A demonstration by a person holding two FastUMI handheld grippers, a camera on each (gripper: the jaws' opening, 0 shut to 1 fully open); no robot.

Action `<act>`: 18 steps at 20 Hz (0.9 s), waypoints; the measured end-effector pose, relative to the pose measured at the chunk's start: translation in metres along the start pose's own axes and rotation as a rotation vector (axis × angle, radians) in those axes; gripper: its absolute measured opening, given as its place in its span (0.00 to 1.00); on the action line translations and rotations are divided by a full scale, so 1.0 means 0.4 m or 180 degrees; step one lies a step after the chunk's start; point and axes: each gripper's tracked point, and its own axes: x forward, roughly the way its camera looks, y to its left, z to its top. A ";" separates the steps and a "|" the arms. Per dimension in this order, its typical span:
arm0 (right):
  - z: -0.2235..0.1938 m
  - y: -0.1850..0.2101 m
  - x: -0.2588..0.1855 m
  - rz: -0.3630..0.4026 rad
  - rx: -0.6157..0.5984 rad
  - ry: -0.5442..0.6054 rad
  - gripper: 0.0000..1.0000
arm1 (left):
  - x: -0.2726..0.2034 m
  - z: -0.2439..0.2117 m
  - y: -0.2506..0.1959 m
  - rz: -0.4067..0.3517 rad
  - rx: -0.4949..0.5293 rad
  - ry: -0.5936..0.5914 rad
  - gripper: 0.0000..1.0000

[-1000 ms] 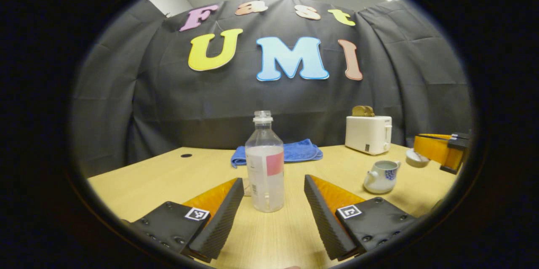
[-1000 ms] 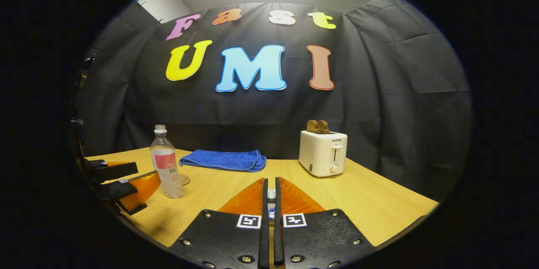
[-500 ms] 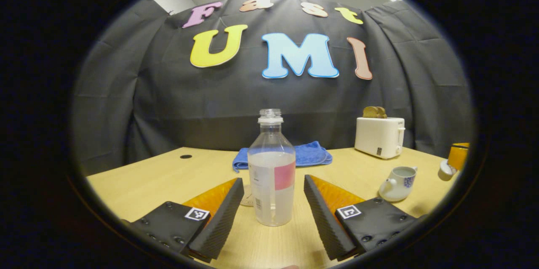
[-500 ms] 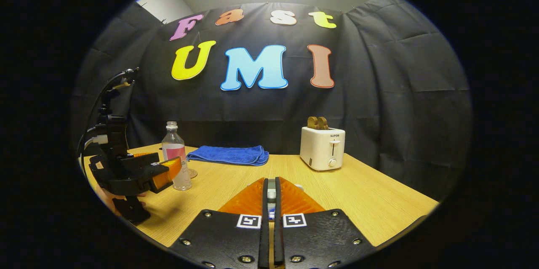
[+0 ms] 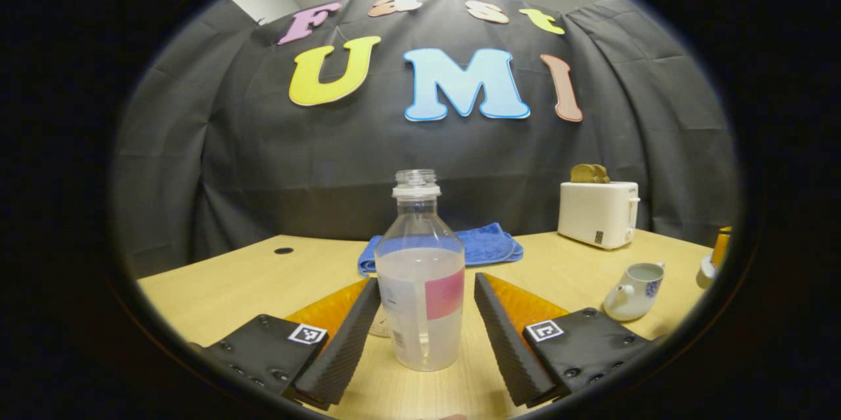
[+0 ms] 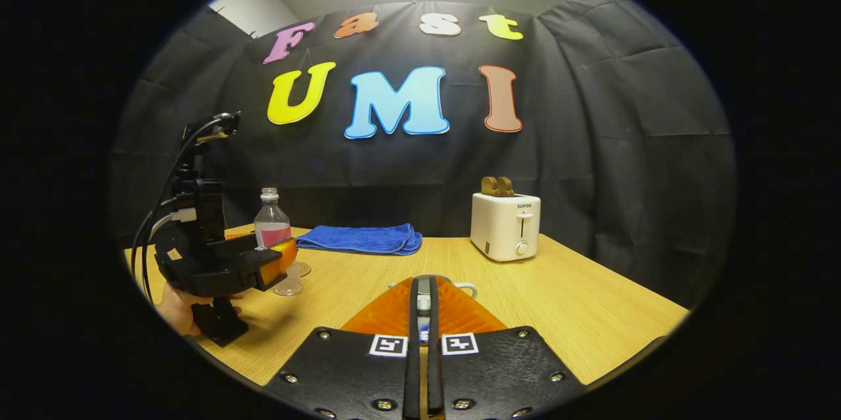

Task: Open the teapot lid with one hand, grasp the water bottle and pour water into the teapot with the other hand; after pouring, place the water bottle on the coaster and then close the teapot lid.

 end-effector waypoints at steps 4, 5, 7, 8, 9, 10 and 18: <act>0.007 0.012 -0.011 0.0037 0.0017 -0.0010 0.05 | 0.014 0.009 0.017 0.0017 -0.0025 -0.0078 1.00; 0.006 0.016 -0.016 0.0051 0.0034 -0.0009 0.05 | 0.013 0.012 0.015 0.0007 -0.0026 -0.0082 0.99; 0.007 0.029 -0.033 0.0093 0.0106 -0.0005 0.05 | 0.018 0.011 0.015 0.0005 -0.0020 -0.0082 0.88; 0.005 0.036 -0.043 0.0115 0.0136 0.0003 0.05 | 0.017 0.009 0.016 0.0006 -0.0020 -0.0082 0.88; 0.001 0.042 -0.055 0.0137 0.0157 0.0010 0.05 | 0.016 0.010 0.017 0.0016 -0.0015 -0.0081 0.87; -0.002 0.047 -0.067 0.0154 0.0157 0.0018 0.04 | 0.017 0.009 0.019 0.0027 -0.0017 -0.0084 0.87; -0.036 0.023 -0.134 0.0118 0.0245 0.0121 0.04 | -0.024 0.018 -0.006 -0.0025 0.0185 -0.0003 0.84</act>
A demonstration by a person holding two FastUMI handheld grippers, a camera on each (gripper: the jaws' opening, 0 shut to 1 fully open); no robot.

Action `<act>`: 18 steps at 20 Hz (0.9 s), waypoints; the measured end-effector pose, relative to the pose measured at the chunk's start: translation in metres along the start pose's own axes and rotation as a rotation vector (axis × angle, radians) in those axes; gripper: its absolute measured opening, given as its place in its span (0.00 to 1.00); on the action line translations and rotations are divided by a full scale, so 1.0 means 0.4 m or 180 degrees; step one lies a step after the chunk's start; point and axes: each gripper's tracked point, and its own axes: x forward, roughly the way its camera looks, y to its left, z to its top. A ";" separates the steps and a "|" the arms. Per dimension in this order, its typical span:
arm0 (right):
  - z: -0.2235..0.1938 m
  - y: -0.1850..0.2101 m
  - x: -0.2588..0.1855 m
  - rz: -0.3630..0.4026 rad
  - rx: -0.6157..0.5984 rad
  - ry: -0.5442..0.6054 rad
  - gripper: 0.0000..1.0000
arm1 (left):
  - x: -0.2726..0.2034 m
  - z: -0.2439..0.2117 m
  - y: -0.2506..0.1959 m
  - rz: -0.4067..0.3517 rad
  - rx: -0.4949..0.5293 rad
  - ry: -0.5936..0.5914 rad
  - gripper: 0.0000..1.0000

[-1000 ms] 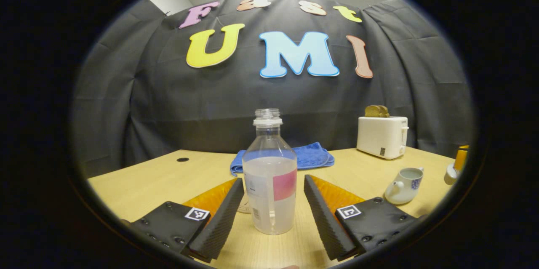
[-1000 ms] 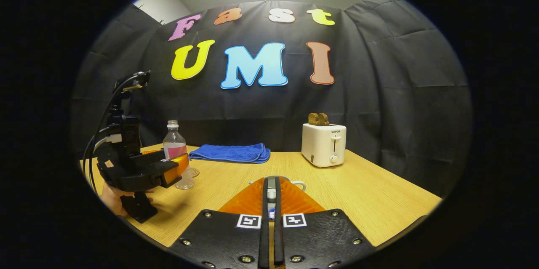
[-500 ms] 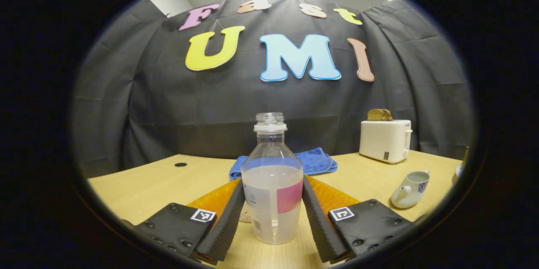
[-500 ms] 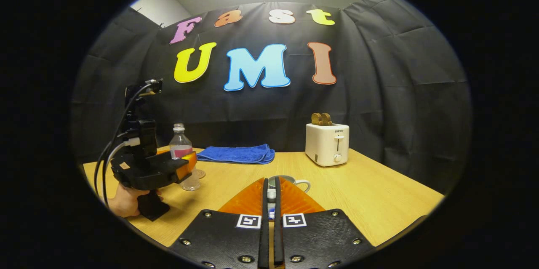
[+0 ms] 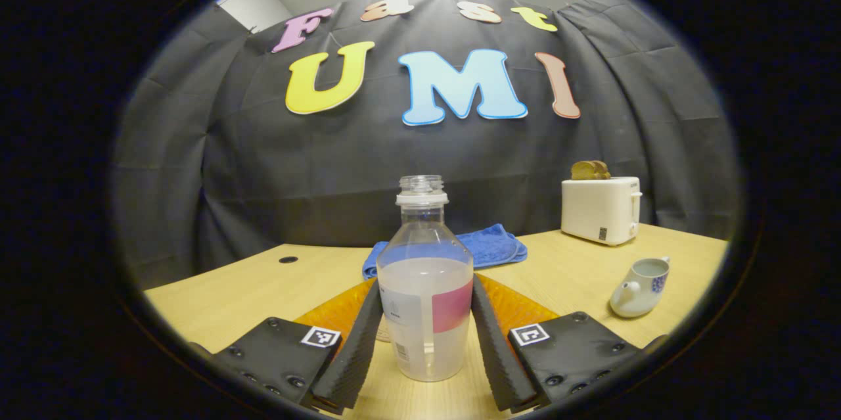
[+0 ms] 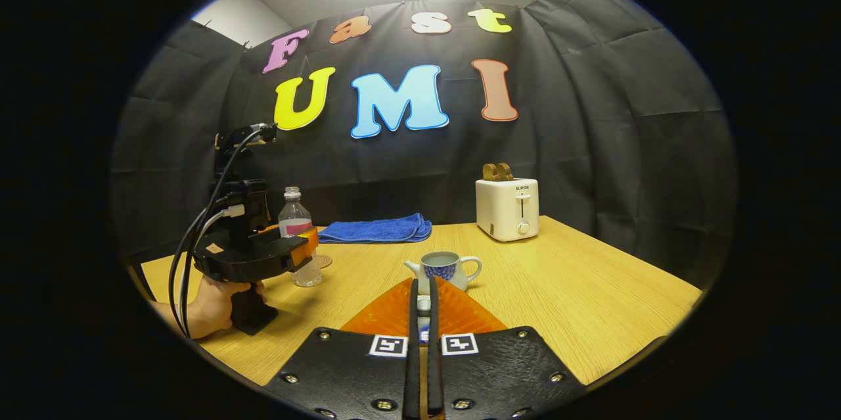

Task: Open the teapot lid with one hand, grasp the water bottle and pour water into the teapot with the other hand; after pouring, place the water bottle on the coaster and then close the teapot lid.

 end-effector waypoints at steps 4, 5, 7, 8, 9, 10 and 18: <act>-0.003 -0.006 -0.022 -0.0016 -0.0054 -0.0025 0.05 | -0.015 0.030 -0.021 -0.0035 0.0438 -0.0045 0.84; 0.003 -0.004 -0.030 -0.0012 -0.0058 -0.0051 0.05 | -0.016 0.041 -0.033 -0.0059 0.0614 -0.0072 0.84; 0.005 -0.004 -0.046 -0.0018 -0.0090 -0.0080 0.05 | -0.027 0.057 -0.062 -0.0144 0.0943 -0.0137 0.84; 0.000 0.000 -0.056 -0.0001 -0.0077 -0.0077 0.05 | -0.033 0.058 -0.078 -0.0191 0.1078 -0.0138 0.84; -0.005 0.008 -0.068 0.0021 -0.0064 -0.0071 0.04 | -0.036 0.054 -0.097 -0.0244 0.1208 -0.0129 0.84; -0.007 0.007 -0.079 0.0016 -0.0074 -0.0080 0.05 | -0.036 0.053 -0.116 -0.0290 0.1345 -0.0125 0.84; -0.033 -0.014 -0.140 -0.0076 -0.0145 -0.0077 0.04 | -0.029 0.010 -0.229 -0.0533 0.2256 -0.0102 0.84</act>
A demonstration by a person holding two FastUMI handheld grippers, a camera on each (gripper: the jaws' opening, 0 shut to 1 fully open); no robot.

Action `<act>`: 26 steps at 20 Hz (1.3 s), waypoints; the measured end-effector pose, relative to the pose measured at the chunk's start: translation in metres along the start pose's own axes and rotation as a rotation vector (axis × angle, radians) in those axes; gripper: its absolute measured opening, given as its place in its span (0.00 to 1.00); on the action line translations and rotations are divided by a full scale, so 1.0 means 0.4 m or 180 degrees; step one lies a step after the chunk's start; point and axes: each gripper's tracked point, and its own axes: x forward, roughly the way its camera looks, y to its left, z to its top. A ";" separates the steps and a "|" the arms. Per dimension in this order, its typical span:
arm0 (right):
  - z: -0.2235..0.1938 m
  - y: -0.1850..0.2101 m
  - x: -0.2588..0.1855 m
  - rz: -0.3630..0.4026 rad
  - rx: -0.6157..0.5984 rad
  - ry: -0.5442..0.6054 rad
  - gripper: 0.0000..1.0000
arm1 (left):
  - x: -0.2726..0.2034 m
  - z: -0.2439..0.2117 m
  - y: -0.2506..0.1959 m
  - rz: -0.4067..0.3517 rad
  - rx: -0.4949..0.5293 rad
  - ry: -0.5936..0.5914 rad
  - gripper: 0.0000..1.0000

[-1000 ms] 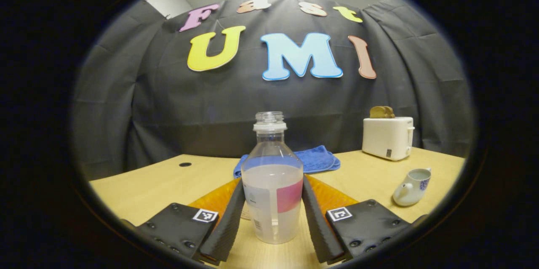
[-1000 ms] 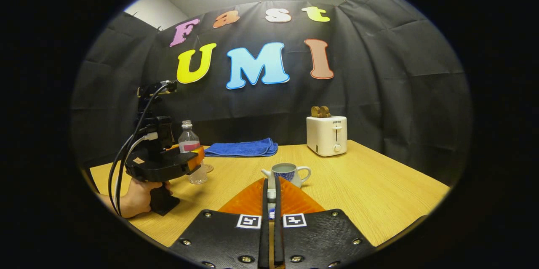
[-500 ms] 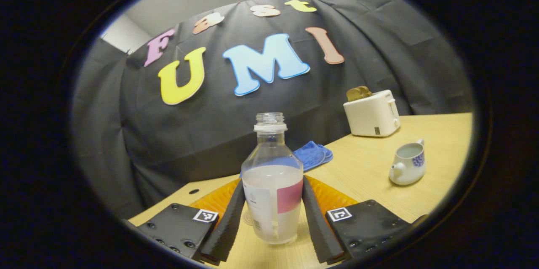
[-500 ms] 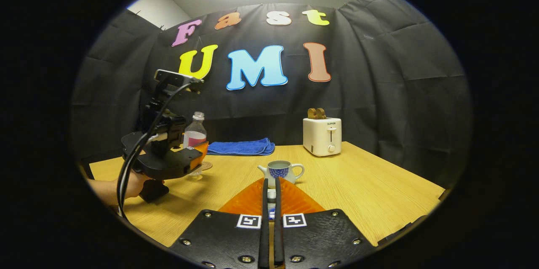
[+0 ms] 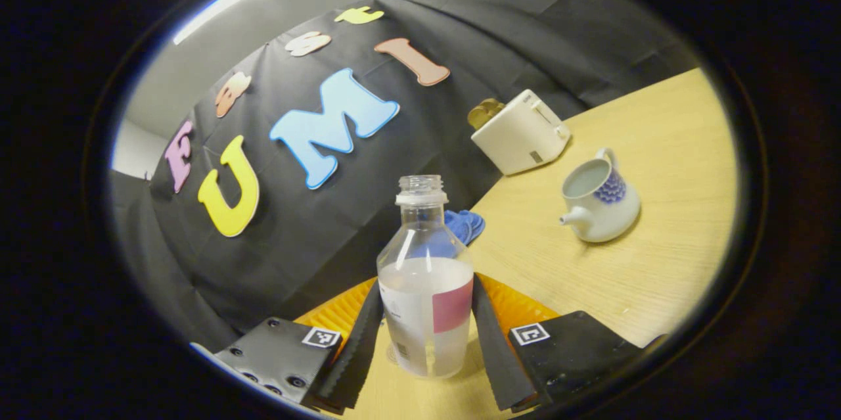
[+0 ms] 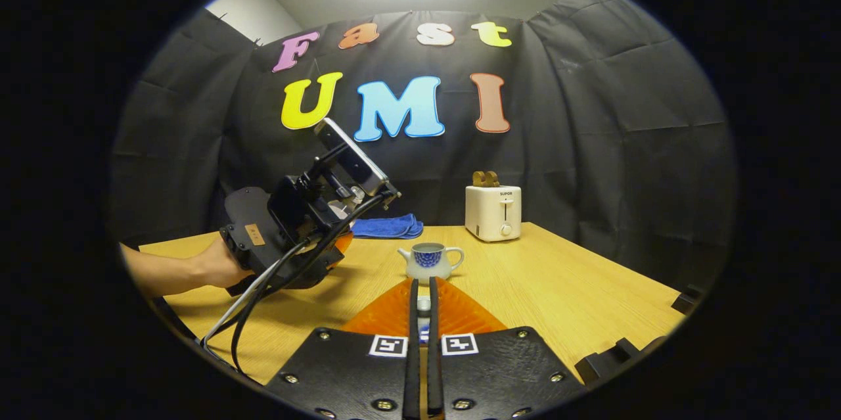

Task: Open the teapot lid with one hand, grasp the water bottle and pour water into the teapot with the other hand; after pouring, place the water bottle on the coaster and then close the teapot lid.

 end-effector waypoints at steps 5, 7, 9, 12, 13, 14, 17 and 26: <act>0.001 0.001 -0.040 -0.0004 0.0009 -0.0001 0.04 | 0.018 0.018 -0.018 -0.0057 0.0437 0.0016 0.84; -0.005 -0.001 -0.053 -0.0017 -0.0026 -0.0005 0.04 | 0.022 0.030 -0.040 -0.0123 0.0649 0.0018 0.84; -0.010 0.004 -0.064 0.0003 0.0015 0.0012 0.04 | 0.025 0.041 -0.073 -0.0220 0.0957 0.0012 0.84; -0.016 0.007 -0.078 0.0020 0.0046 0.0048 0.04 | 0.025 0.055 -0.108 -0.0335 0.1161 -0.0008 0.84; -0.017 0.007 -0.083 0.0027 0.0057 0.0054 0.05 | 0.035 0.055 -0.123 -0.0368 0.1231 0.0001 0.84; -0.016 0.007 -0.086 0.0028 0.0057 0.0061 0.04 | 0.038 0.050 -0.133 -0.0397 0.1316 0.0042 0.85; -0.013 0.003 -0.091 0.0022 0.0056 0.0045 0.04 | 0.051 0.055 -0.158 -0.0466 0.1530 0.0066 0.85; -0.007 -0.001 -0.093 0.0026 0.0114 0.0036 0.04 | 0.055 0.054 -0.176 -0.0530 0.2237 0.0191 0.84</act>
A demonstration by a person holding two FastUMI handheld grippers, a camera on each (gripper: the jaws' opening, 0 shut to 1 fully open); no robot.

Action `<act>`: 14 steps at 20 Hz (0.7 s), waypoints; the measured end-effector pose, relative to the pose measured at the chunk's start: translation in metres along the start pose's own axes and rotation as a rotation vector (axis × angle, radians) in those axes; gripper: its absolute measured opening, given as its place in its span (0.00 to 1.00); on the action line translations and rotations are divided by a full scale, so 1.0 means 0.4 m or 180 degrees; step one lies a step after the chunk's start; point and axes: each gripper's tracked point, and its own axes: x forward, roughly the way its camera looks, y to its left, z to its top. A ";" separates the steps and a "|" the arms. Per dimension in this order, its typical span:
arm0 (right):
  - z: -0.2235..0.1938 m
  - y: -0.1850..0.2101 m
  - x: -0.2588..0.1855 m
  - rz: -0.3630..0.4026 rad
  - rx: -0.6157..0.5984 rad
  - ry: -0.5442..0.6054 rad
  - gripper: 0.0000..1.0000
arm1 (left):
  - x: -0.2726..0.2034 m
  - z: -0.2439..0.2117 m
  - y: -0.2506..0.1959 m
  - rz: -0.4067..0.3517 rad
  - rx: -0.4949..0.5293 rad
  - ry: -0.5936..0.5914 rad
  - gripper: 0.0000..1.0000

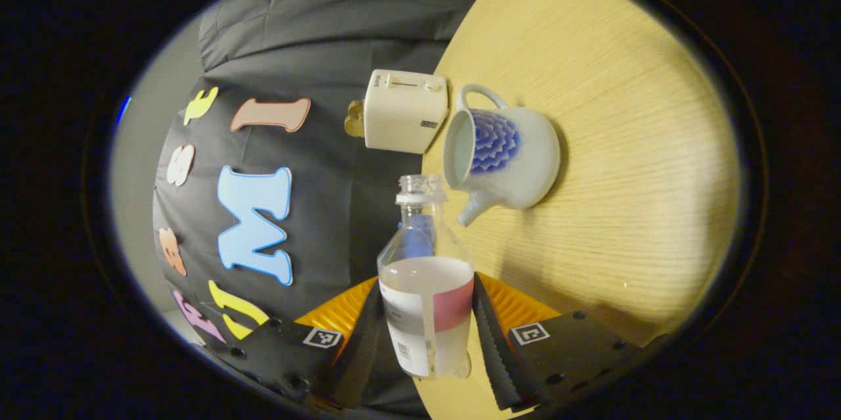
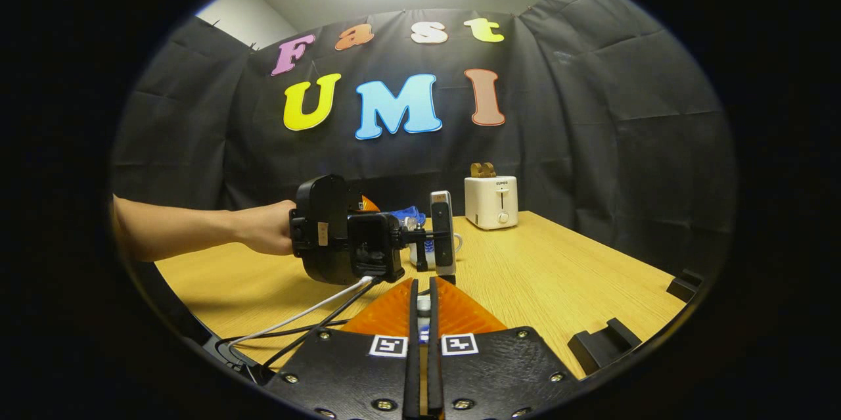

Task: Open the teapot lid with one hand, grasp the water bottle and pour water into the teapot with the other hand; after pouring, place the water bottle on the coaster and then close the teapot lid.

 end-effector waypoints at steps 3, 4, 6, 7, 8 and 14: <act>0.002 -0.003 0.001 0.0000 0.0011 -0.0002 0.04 | -0.009 0.003 -0.002 -0.0028 0.0122 0.0016 0.84; 0.003 -0.005 0.002 -0.0001 0.0011 0.0000 0.04 | -0.010 0.005 -0.001 -0.0024 0.0167 0.0022 0.84; 0.004 -0.005 0.002 0.0000 0.0016 -0.0004 0.04 | -0.013 0.008 -0.005 -0.0046 0.0288 0.0052 0.84; 0.004 -0.006 0.001 0.0001 0.0020 -0.0007 0.05 | -0.014 0.006 -0.007 -0.0069 0.0349 0.0069 0.84; 0.005 -0.006 0.002 0.0004 0.0021 -0.0005 0.04 | -0.013 0.006 -0.008 -0.0086 0.0405 0.0079 0.84; 0.000 -0.016 -0.002 -0.0011 0.0048 -0.0001 0.04 | -0.018 0.014 -0.008 -0.0066 0.0785 0.0129 0.84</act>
